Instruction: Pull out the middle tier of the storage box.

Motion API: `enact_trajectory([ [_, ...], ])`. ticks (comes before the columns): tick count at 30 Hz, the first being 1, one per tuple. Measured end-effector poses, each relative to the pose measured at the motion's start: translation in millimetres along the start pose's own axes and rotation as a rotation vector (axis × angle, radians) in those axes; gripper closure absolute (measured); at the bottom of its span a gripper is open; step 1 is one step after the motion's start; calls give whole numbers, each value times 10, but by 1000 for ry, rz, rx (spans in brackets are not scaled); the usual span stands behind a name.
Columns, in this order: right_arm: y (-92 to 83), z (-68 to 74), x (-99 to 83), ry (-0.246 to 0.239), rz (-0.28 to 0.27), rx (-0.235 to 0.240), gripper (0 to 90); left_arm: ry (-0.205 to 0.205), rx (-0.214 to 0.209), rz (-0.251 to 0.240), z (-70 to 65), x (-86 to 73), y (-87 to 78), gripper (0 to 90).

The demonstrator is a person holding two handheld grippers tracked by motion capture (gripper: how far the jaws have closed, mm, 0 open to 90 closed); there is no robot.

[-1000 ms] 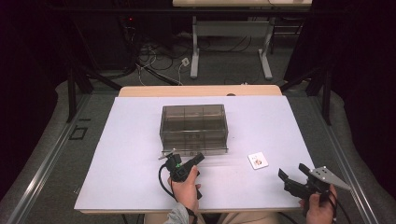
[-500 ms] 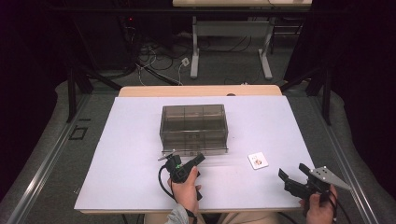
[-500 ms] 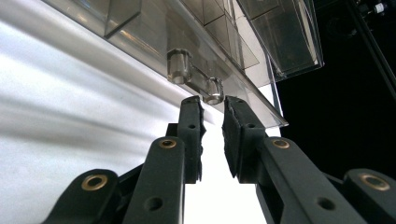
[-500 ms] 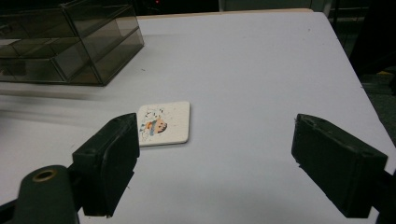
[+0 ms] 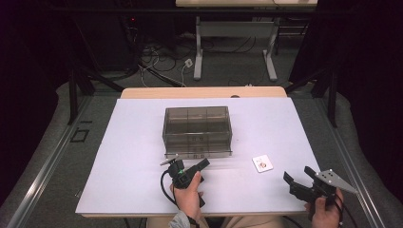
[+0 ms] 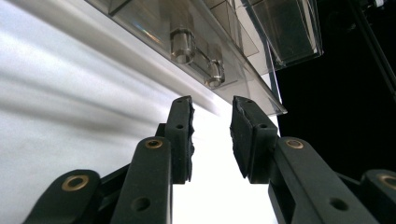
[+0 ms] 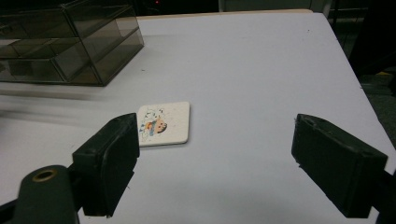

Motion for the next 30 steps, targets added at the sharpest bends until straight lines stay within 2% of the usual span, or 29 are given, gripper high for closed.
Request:
enact_trajectory([
  [11, -1, 5, -2, 0, 0, 0, 150, 3, -48, 28, -72, -39, -65, 622],
  [19, 0, 5, -6, -2, 4, 2, 150, 13, -37, 49, -92, -59, -99, 533],
  [20, 1, 6, -7, -2, 4, 2, 150, 34, -34, 67, -90, -71, -116, 521],
  [23, 2, 9, -10, -3, 8, 2, 150, 67, -30, 79, -109, -80, -125, 495],
  [25, 2, 10, -9, -2, 6, 3, 150, 72, -30, 78, -123, -85, -134, 486],
  [30, -1, 8, -13, -3, 10, 2, 150, 111, -36, 113, -179, -124, -161, 489],
])
Point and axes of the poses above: each handheld gripper's, and its own axes: y roughly forward along the jaws, x roughly out of its top, z roughly to its left, the point moved 10 cm from there along y, roughly forward along the jaws, and after that the axes turned 1 degree about y, right-handed, at the moved point
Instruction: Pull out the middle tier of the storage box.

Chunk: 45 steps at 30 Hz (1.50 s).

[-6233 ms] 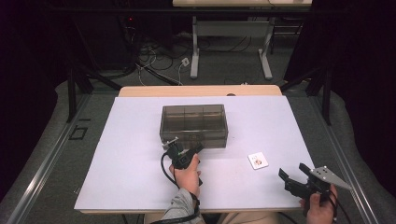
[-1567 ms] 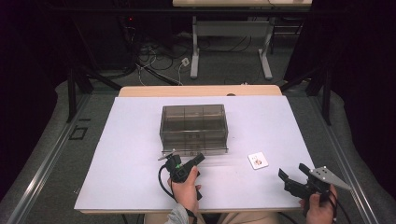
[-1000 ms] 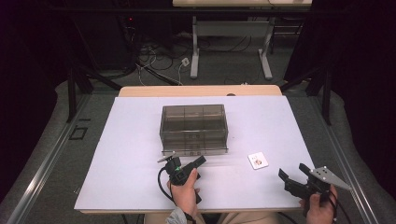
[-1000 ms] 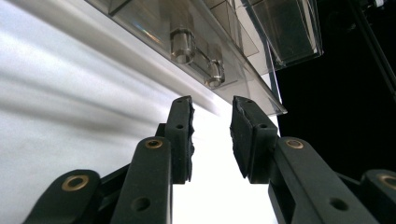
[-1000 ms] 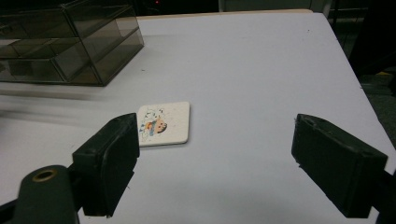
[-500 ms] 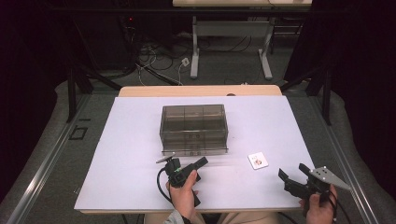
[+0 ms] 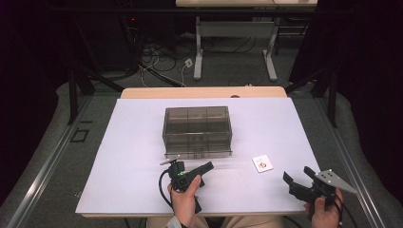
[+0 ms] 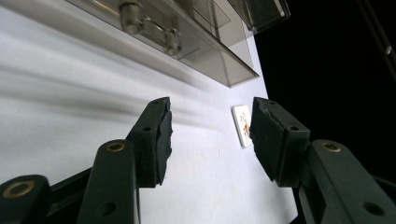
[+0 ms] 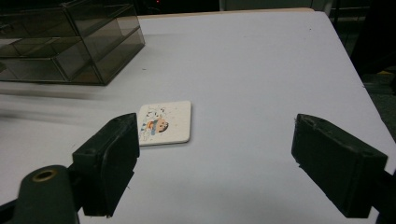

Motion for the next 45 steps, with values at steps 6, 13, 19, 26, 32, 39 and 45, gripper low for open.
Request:
enact_trajectory([
  [6, 4, 7, -3, 4, 0, 2, 150, 62, 0, 43, -100, -31, -23, 472],
  [13, 5, 5, -5, 3, 1, 2, 150, 135, 48, 44, -144, 4, -49, 363],
  [19, 11, 4, -2, 5, -6, 3, 150, 173, 68, 33, -190, 63, -75, 218],
  [26, 2, 0, -6, 7, 1, 0, 150, 206, 105, 46, -194, 138, -120, 120],
  [32, 5, 1, 4, 10, -8, 2, 150, 276, 173, 36, -205, 240, -173, 32],
  [39, -3, -7, -2, 1, 0, -2, 150, 333, 251, 45, -172, 351, -258, 8],
  [45, -1, 0, -5, 1, 3, 0, 150, 355, 286, 45, -129, 424, -324, 8],
])
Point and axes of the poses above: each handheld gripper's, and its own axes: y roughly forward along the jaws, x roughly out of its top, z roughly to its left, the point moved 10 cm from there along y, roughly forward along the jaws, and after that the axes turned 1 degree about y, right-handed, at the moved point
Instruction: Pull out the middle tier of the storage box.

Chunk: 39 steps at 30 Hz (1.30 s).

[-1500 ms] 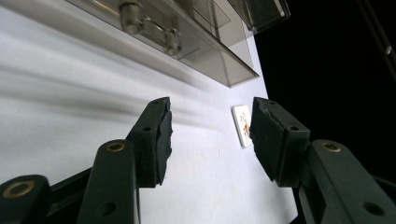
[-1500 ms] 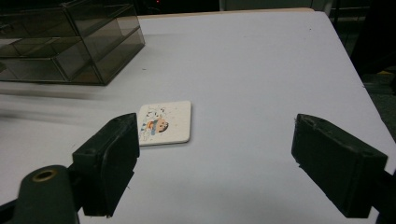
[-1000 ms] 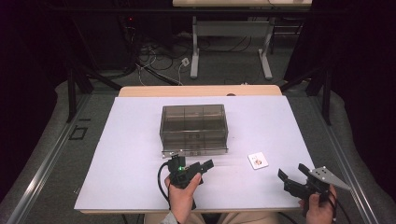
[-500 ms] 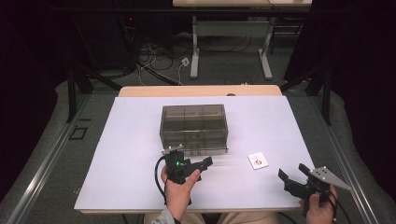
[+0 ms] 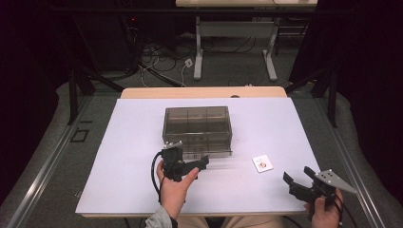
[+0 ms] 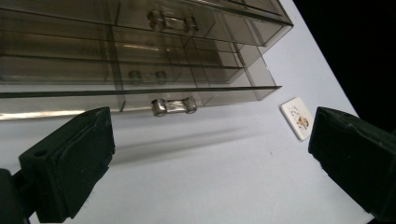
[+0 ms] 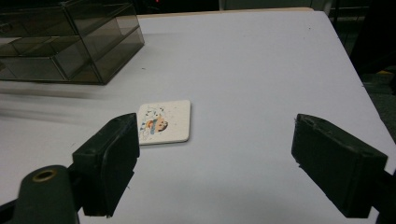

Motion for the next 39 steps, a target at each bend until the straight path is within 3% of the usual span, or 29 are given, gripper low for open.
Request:
enact_trajectory([
  [11, 3, 5, -4, 0, 2, -3, 150, 9, 45, 1, 124, 120, -66, 8],
  [12, 6, 8, -1, -1, -2, 0, 150, 34, 43, 10, 152, 134, -79, 9],
  [21, 2, 4, -3, -1, 0, -3, 150, 30, 78, 22, 272, 209, -100, 8],
  [32, 9, 22, -6, -3, -1, 6, 150, 14, 91, 51, 414, 275, -132, 9],
  [36, 10, 21, -8, -4, -1, 5, 150, 13, 109, 38, 464, 321, -141, 24],
  [39, 9, 18, -7, -6, -2, 4, 150, -3, 97, 53, 493, 339, -158, 39],
])
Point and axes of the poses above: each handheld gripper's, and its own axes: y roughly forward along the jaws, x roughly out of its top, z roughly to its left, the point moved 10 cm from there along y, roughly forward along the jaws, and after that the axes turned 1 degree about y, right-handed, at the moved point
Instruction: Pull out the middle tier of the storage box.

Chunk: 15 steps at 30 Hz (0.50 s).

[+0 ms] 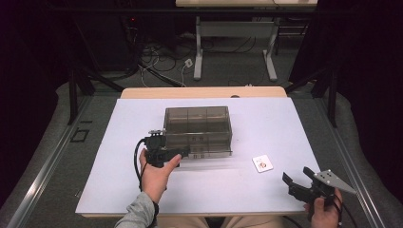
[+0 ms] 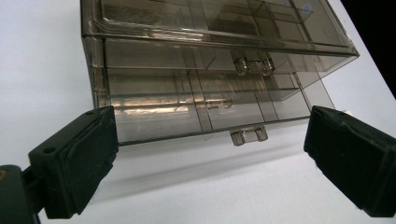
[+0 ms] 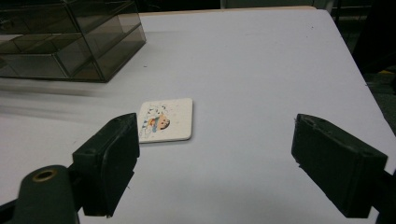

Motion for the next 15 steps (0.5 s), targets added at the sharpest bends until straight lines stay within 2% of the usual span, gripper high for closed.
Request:
enact_trajectory([
  [3, -1, -2, 0, 0, 0, -1, 150, -2, 5, -2, 34, 29, -1, 49],
  [6, 0, 0, -1, 0, 0, 0, 150, -6, -11, 13, 58, 45, -6, 73],
  [10, 0, 2, -4, 2, 3, -2, 150, -13, -10, 33, 120, 54, -5, 89],
  [13, 1, 8, -6, 3, 4, 2, 150, -23, -2, 35, 165, 62, 6, 171],
  [15, 2, 7, -6, 4, 2, 0, 150, -21, 7, 41, 195, 61, 5, 181],
])
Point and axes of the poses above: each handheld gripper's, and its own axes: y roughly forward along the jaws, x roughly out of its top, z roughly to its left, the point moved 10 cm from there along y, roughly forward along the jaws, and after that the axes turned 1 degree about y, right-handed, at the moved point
